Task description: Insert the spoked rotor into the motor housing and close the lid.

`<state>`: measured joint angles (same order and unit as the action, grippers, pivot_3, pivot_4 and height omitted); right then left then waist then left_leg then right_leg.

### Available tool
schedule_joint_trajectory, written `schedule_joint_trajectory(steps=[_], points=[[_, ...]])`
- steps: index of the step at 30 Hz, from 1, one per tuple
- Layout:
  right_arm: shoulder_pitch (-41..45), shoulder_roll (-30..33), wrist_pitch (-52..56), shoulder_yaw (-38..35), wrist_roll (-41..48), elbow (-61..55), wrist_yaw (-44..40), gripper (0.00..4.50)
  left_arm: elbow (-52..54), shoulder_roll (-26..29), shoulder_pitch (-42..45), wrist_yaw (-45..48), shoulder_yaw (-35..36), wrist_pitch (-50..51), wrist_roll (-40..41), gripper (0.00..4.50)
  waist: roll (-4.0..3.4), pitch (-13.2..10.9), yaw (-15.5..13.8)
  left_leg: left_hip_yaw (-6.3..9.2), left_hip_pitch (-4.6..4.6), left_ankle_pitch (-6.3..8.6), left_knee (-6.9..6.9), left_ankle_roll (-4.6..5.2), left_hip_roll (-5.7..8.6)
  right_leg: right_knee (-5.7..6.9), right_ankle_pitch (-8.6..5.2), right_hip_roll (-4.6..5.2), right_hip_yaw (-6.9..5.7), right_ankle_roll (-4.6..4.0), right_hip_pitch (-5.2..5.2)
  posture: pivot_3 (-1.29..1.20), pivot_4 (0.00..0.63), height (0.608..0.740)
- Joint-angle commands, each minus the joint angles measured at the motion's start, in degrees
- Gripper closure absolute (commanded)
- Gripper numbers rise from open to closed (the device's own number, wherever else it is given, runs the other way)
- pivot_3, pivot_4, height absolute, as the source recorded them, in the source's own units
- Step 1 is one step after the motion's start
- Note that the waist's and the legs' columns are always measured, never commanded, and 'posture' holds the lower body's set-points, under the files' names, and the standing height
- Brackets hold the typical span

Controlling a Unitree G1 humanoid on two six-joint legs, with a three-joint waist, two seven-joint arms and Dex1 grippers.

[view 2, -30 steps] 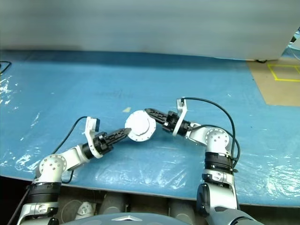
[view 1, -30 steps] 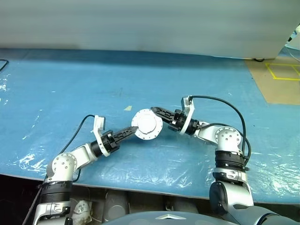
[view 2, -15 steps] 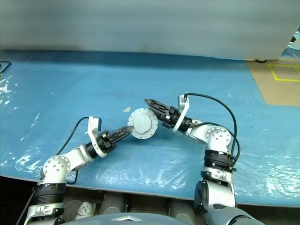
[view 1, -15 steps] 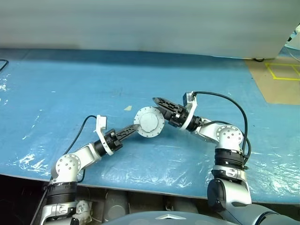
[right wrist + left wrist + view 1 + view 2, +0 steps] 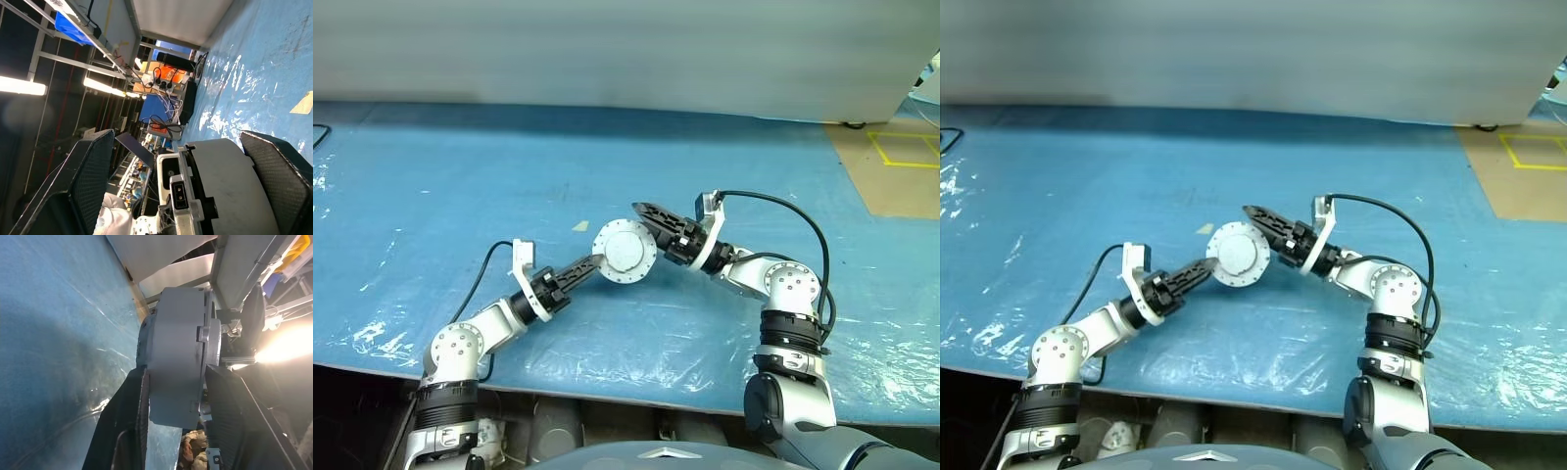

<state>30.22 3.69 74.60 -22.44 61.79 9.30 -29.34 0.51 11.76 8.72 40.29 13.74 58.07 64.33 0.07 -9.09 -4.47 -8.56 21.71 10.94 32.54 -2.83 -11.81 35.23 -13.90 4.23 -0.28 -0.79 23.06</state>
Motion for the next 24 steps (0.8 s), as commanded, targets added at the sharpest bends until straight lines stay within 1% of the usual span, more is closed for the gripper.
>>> schedule_joint_trajectory(steps=[1, 10, 13, 19, 24], points=[[1.78, -1.29, 1.3, 1.19, 4.07, -1.21, -1.29, 0.13, 1.95, -0.16, 0.58, -0.01, -0.13, 0.65, 1.85, 3.16, 0.0, 0.0, 0.01, 0.0, 0.0, 0.0, 0.0, 0.0, 0.0, 0.0, 0.0, 0.0, 0.0, 0.0, 0.0, 0.0, 0.15, 0.74], [1.58, -1.23, 1.01, 1.62, 3.67, -1.09, -0.96, 0.13, 1.88, -0.64, 0.46, -0.8, 0.08, 0.04, 1.95, 3.17, 0.0, 0.0, 0.0, 0.0, 0.0, 0.0, -0.01, 0.0, 0.0, -0.01, 0.0, 0.0, 0.0, 0.0, 0.0, 0.0, 0.15, 0.74], [1.64, -1.2, 0.77, 1.73, 3.38, -0.98, -0.76, 0.13, 2.13, -1.78, 0.66, -1.12, 1.64, 0.38, 4.73, 3.17, 0.0, 0.0, 0.0, 0.0, 0.0, 0.0, 0.0, 0.0, 0.0, -0.01, 0.0, 0.0, 0.0, 0.0, 0.0, 0.0, 0.15, 0.74], [1.61, -1.01, 0.07, 2.12, 2.97, -0.52, -0.5, 0.13, 1.92, -4.53, 2.33, -4.29, 7.14, 0.24, 13.11, 3.17, 0.0, 0.0, 0.06, 0.0, 0.0, 0.0, 0.0, 0.0, -0.01, -0.01, 0.0, -0.01, 0.0, 0.0, 0.0, 0.0, 0.15, 0.74], [1.65, -0.95, -1.24, 2.34, 2.37, 0.04, 0.11, 0.13, 1.47, -5.54, 2.86, -6.98, 9.61, -1.02, 17.2, 3.17, 0.0, 0.0, -0.06, 0.0, 0.03, 0.0, 0.0, 0.0, 0.01, -0.03, 0.0, 0.0, 0.0, 0.0, 0.0, 0.0, 0.15, 0.74]])
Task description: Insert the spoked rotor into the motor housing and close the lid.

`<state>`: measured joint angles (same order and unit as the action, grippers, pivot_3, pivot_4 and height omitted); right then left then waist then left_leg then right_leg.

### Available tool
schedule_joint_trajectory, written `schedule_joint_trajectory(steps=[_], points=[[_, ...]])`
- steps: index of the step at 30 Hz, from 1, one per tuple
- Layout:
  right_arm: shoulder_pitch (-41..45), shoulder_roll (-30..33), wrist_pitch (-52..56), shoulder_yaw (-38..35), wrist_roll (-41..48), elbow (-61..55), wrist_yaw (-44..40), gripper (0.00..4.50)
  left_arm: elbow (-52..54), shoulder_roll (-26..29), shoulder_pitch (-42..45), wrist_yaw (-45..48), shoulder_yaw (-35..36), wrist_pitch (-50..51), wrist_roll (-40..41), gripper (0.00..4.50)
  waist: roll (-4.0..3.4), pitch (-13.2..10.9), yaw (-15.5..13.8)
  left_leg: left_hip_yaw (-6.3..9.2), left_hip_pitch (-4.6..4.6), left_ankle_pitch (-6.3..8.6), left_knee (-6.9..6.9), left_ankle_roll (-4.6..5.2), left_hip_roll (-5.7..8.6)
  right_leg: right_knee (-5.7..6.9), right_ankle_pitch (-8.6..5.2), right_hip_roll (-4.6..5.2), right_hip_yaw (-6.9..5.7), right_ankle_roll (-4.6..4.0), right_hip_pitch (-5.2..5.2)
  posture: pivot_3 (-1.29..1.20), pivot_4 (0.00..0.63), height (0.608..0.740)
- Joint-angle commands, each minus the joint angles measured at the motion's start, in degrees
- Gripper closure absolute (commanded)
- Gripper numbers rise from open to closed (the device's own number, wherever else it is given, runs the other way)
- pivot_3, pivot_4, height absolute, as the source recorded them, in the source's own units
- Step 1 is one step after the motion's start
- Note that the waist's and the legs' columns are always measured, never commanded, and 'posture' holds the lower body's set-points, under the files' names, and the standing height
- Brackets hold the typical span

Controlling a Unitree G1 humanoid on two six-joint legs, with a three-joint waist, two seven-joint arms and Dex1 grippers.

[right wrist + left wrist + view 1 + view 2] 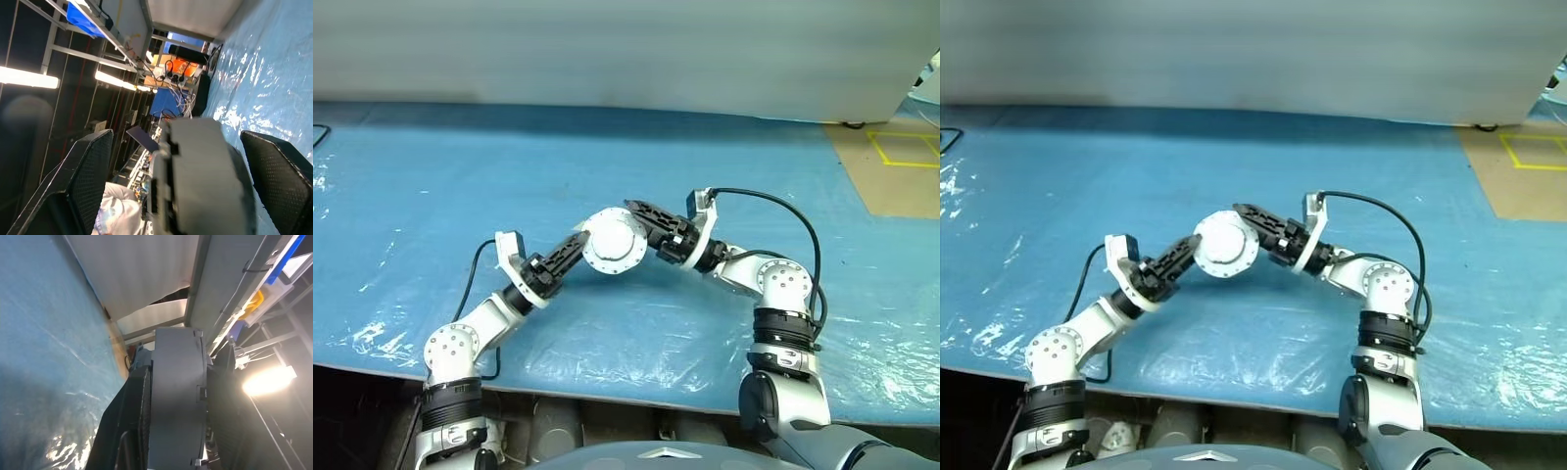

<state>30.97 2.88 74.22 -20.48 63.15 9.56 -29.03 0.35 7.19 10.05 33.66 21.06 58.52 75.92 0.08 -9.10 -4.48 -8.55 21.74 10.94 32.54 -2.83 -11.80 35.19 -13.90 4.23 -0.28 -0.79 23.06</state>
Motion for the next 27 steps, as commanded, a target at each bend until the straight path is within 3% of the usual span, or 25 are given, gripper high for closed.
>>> schedule_joint_trajectory(steps=[1, 8, 14, 27], points=[[0.88, -0.08, -1.24, 0.44, 0.81, -0.05, -0.06, 0.13, 1.37, -1.23, 1.74, -0.99, 2.97, -1.91, 6.68, 3.17, 0.0, 0.0, -0.08, 0.0, 0.01, 0.0, 0.0, 0.0, 0.0, 0.0, 0.0, 0.0, 0.0, 0.0, 0.0, 0.0, 0.15, 0.74], [1.31, 0.12, -3.9, 0.59, -0.02, 1.48, 0.97, 0.13, 0.36, -2.14, 2.54, -3.61, 5.52, -5.63, 9.67, 3.17, 0.01, 0.0, -0.06, 0.0, 0.01, 0.0, -0.01, 0.0, -0.01, -0.04, 0.0, -0.01, -0.01, 0.01, 0.0, 0.0, 0.15, 0.74], [1.82, 0.27, -5.24, 0.65, 0.13, 2.47, 1.38, 0.13, -3.17, -3.62, 4.23, -7.22, 9.44, -15.03, 7.0, 3.17, 0.01, -0.01, -0.05, 0.0, 0.02, 0.0, -0.02, 0.0, -0.01, -0.07, 0.01, -0.01, -0.01, 0.01, 0.0, 0.0, 0.15, 0.74], [1.95, 0.45, -5.99, 1.57, 0.21, 2.83, 1.0, 0.13, -13.8, -3.33, 10.73, -13.32, 16.84, -42.52, -8.16, 3.17, 0.21, -0.1, -0.07, 0.1, 0.19, 0.0, -0.01, 0.0, -0.01, -0.22, 0.05, -0.01, -0.16, 0.08, -0.01, 0.0, 0.15, 0.74]])
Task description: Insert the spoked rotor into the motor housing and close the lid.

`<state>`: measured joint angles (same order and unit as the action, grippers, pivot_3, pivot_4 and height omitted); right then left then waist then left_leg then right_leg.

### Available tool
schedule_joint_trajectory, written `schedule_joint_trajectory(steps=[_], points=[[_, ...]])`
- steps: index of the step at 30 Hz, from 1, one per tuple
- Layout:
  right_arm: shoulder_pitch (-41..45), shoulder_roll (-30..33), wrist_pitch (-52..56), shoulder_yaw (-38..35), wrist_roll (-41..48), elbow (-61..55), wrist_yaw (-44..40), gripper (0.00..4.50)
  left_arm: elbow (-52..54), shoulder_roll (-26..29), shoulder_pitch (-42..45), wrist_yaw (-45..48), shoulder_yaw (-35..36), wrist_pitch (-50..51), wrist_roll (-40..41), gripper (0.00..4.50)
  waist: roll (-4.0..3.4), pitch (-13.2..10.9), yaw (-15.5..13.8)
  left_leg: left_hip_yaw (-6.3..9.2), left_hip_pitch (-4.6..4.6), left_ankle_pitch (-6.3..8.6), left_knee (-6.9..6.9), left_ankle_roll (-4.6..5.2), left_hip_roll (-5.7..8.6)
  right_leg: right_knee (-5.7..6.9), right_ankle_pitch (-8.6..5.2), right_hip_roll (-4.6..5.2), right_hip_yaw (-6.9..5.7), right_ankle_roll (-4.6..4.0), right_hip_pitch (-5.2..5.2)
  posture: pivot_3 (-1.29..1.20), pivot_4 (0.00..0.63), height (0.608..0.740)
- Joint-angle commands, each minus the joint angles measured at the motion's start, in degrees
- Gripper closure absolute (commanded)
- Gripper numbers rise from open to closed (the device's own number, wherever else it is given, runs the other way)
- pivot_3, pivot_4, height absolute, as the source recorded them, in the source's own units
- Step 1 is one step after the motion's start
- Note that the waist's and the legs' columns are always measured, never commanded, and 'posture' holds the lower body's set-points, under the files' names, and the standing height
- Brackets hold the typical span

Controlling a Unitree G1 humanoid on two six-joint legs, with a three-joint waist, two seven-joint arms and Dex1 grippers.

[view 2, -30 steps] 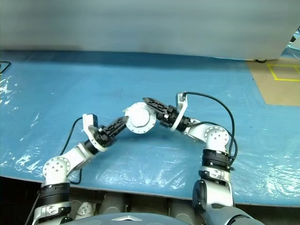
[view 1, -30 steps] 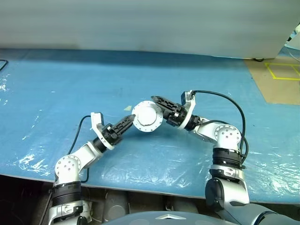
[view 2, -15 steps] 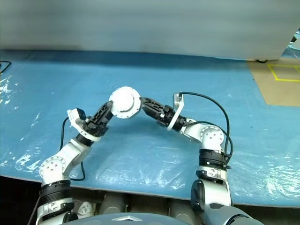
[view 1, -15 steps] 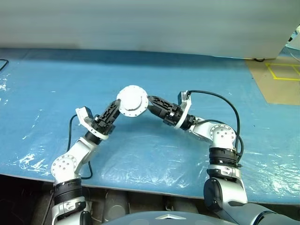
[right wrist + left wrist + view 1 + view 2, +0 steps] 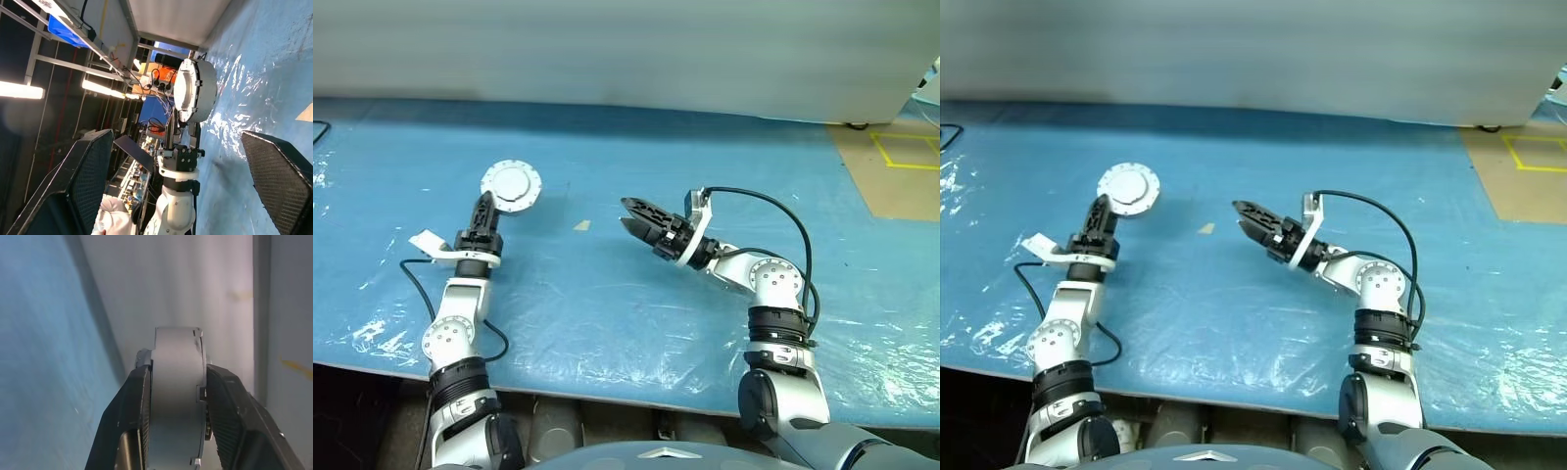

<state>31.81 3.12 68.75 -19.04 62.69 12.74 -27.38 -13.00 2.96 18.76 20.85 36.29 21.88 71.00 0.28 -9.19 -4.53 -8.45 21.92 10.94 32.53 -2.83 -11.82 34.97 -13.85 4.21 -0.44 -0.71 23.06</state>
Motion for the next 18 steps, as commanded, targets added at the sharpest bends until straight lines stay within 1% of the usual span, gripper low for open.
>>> schedule_joint_trajectory(steps=[1, 6, 18], points=[[1.06, 0.27, -0.52, 0.19, 0.67, -0.4, -0.7, 0.13, -1.62, 1.04, 2.29, -1.26, 1.87, -7.91, -4.95, 3.17, 0.02, 0.0, -0.01, 0.01, 0.0, 0.0, 0.01, 0.0, 0.0, 0.0, 0.01, 0.0, 0.0, 0.01, 0.0, 0.0, 0.15, 0.74], [0.85, 0.43, -0.44, 0.46, 0.65, -0.62, -0.82, 0.13, -6.37, 1.45, 3.27, -3.75, 2.8, -13.57, -10.04, 3.17, 0.09, 0.01, -0.03, 0.02, 0.01, 0.0, 0.02, 0.0, 0.0, -0.01, 0.03, 0.0, 0.0, 0.04, -0.02, 0.0, 0.15, 0.74], [0.46, 1.02, -0.54, 1.59, 0.31, -0.94, -1.26, 0.13, -9.99, 1.5, 3.16, -5.62, 2.98, -15.47, -13.63, 3.17, 0.12, 0.02, 0.0, 0.04, -0.15, 0.0, 0.21, 0.0, -0.01, 0.2, 0.06, 0.01, 0.04, 0.07, -0.15, 0.0, 0.15, 0.74]])
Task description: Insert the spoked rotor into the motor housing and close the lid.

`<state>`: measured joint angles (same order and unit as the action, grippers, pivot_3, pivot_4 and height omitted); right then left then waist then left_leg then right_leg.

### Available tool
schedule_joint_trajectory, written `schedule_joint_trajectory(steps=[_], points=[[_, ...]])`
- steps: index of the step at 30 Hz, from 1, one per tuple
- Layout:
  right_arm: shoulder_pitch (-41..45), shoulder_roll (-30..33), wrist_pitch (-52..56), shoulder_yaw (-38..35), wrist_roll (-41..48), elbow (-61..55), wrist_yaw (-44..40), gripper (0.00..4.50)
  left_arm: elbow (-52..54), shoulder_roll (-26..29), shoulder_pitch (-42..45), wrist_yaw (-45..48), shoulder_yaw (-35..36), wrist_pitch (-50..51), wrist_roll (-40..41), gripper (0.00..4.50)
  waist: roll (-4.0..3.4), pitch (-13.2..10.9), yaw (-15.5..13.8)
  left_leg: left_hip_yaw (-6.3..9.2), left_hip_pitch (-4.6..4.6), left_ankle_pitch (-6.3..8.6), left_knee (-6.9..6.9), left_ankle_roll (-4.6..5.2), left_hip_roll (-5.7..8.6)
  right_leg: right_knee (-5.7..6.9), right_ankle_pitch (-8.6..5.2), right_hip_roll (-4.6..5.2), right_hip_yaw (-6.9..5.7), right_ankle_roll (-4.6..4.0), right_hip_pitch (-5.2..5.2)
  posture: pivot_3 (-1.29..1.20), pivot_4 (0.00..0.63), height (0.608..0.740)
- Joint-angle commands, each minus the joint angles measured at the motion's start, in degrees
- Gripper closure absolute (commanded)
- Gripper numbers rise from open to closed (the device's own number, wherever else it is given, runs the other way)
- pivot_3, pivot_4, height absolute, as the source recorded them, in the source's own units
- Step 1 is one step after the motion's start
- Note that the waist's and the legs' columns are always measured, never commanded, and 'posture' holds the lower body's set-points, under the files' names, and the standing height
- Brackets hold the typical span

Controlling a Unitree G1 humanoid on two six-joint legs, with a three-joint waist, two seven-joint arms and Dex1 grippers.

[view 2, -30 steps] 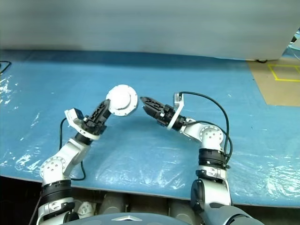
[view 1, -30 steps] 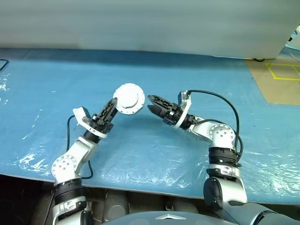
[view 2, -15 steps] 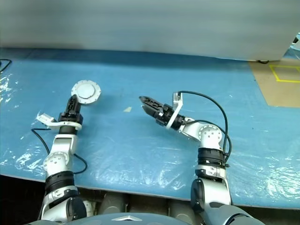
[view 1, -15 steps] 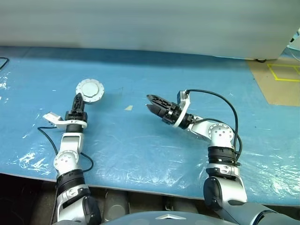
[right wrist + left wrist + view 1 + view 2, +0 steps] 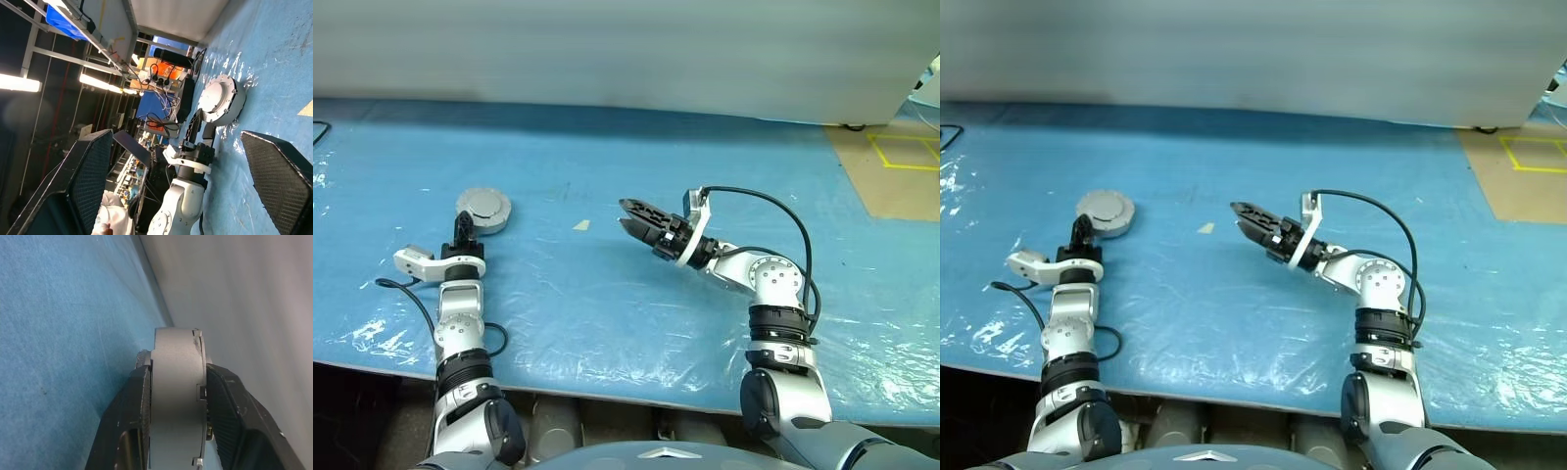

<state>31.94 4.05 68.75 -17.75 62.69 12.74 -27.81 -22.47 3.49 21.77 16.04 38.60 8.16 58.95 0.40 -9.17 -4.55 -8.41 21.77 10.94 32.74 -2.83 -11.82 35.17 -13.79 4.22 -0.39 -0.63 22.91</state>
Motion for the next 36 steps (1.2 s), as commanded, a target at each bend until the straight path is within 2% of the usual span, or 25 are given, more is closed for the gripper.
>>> schedule_joint_trajectory(steps=[1, 5, 8, 9, 12, 15, 20, 28, 31, 36], points=[[0.3, 0.14, -0.58, 0.41, 0.27, -0.96, -0.84, 0.13, -0.72, 1.04, 0.11, -1.05, 0.68, -2.24, -2.1, 3.17, 0.0, 0.0, 0.05, 0.0, -0.03, 0.0, 0.01, 0.0, 0.0, 0.01, 0.0, 0.0, 0.01, 0.0, -0.03, 0.0, 0.15, 0.74], [0.08, 0.44, -0.71, 0.91, 0.07, -1.15, -0.98, 0.13, -1.78, 1.35, 0.57, -2.82, 1.63, -5.34, -3.87, 1.96, 0.0, 0.0, 0.21, -0.01, -0.13, 0.0, 0.01, 0.0, 0.0, 0.02, 0.0, 0.0, 0.03, -0.01, -0.11, 0.0, 0.15, 0.74], [-0.16, 0.61, -0.93, 1.46, -0.33, -1.42, -1.22, 0.13, -3.24, 2.15, 1.43, -5.43, 2.65, -11.67, -7.68, 0.97, -0.01, 0.0, 0.27, -0.01, -0.17, 0.0, 0.0, 0.0, 0.0, 0.02, 0.0, 0.01, 0.03, -0.01, -0.15, 0.0, 0.15, 0.74], [-0.33, 0.76, -1.34, 2.06, -0.94, -1.83, -1.5, 0.13, -3.44, 2.46, 1.6, -6.21, 3.03, -13.92, -8.85, 0.76, -0.01, 0.01, 0.39, -0.01, -0.17, 0.0, 0.0, 0.0, -0.02, 0.02, 0.0, 0.0, 0.02, -0.01, -0.16, 0.0, 0.15, 0.74], [-1.16, 1.19, -4.33, 4.73, -4.34, -3.87, -2.31, 0.13, -2.56, 3.52, 1.14, -6.67, 2.11, -18.64, -13.0, 0.76, 0.01, 0.01, 0.51, -0.01, -0.17, 0.0, 0.0, 0.0, -0.01, 0.0, 0.0, 0.0, 0.03, 0.0, -0.15, 0.0, 0.15, 0.74], [-1.48, 1.15, -10.83, 8.1, -9.88, -6.21, -3.04, 0.13, 3.19, 4.5, -0.69, -1.07, -1.64, -20.34, -15.7, 0.76, 0.02, 0.01, 0.42, 0.01, -0.07, 0.0, -0.01, 0.0, -0.02, -0.06, 0.0, 0.0, -0.02, 0.0, -0.1, 0.0, 0.15, 0.74], [-0.94, 1.44, -22.61, 12.72, -19.02, -7.34, -5.05, 0.13, 13.52, 6.29, -3.62, 8.29, -8.8, -14.82, -14.86, 0.76, 0.08, 0.04, -0.12, 0.02, 0.0, 0.0, 0.01, 0.0, -0.02, -0.03, 0.0, 0.06, -0.09, 0.0, -0.07, 0.0, 0.15, 0.74], [-1.95, 3.79, -36.67, 19.11, -30.83, -9.34, -8.38, 0.13, 20.67, 14.33, -9.7, 23.95, -25.06, -8.01, -23.21, 0.76, 0.07, 0.03, 0.64, -0.04, -0.01, 0.0, -0.01, 0.0, -0.02, 0.0, -0.01, 0.04, -0.02, -0.01, 0.01, 0.0, 0.15, 0.74], [-3.72, 5.5, -40.46, 20.56, -34.57, -10.94, -8.83, 0.13, 22.4, 16.29, -10.89, 27.91, -28.32, -6.24, -24.29, 0.76, 0.07, 0.03, 0.66, -0.05, -0.01, 0.0, -0.04, 0.0, -0.04, 0.02, -0.01, -0.01, 0.01, -0.02, 0.07, 0.0, 0.15, 0.74], [-7.56, 8.83, -47.32, 22.29, -40.11, -11.45, -10.47, 0.13, 23.55, 17.28, -11.32, 30.03, -29.94, -5.55, -25.49, 0.76, 0.07, 0.03, 0.64, -0.07, -0.02, 0.01, -0.03, 0.0, -0.02, 0.03, -0.01, 0.01, 0.04, -0.02, 0.05, 0.0, 0.15, 0.74]])
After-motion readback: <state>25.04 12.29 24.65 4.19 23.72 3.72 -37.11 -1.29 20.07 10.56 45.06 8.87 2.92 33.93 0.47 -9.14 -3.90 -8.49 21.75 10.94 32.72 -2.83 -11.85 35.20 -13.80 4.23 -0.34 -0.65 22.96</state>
